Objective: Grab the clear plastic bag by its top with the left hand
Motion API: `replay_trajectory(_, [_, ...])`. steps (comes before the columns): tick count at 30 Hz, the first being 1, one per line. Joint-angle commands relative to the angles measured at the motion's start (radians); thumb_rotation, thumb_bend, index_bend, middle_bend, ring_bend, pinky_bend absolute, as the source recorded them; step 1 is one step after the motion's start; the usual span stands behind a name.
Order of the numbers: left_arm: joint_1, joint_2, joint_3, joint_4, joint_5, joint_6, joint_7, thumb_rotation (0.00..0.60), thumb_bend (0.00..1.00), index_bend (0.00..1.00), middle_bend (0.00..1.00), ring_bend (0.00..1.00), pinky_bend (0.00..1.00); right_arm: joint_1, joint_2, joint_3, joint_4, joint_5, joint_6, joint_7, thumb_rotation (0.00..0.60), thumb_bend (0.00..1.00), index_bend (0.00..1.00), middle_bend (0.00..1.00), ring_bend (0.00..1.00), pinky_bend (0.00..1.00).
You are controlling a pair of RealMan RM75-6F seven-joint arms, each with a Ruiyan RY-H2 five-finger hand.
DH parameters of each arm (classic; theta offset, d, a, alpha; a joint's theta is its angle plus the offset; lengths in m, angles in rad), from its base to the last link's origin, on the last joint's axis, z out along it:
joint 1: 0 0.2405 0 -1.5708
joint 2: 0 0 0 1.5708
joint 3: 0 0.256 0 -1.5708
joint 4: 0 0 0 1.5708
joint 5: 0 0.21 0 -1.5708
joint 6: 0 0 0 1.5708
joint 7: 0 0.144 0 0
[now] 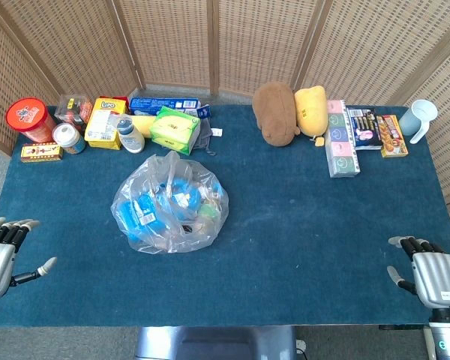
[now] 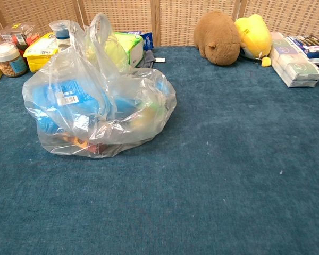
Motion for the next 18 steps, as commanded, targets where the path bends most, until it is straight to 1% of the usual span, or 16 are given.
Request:
replay_trajectory(1, [-0.002,-0.001,0.001,0.000,-0.002,-0.004,0.002,0.000,0.15,0.19,0.24,0.20,0.11,0.002,-0.001,0.000,0.001,0.002,-0.004,-0.001,0.592,0.28,0.34,0.40,0.40,0.42])
replay_trajectory(11, [-0.010,0.010,-0.003,-0.019,-0.004,-0.016,-0.021,0.000,0.15,0.20,0.24,0.20,0.11,-0.007,-0.002,0.001,0.005,0.003,0.010,0.013,0.590,0.28,0.34,0.40,0.40,0.42])
replay_trajectory(13, [-0.013,0.018,-0.004,-0.028,-0.004,-0.023,-0.052,0.000,0.15,0.20,0.24,0.20,0.11,-0.009,-0.002,0.000,0.004,0.002,0.012,0.015,0.589,0.28,0.34,0.40,0.40,0.42])
replay_trajectory(18, [-0.039,0.060,-0.002,-0.068,0.001,-0.080,-0.229,0.000,0.15,0.20,0.24,0.20,0.11,-0.009,-0.005,-0.001,0.001,-0.005,0.016,0.014,0.591,0.28,0.34,0.40,0.40,0.42])
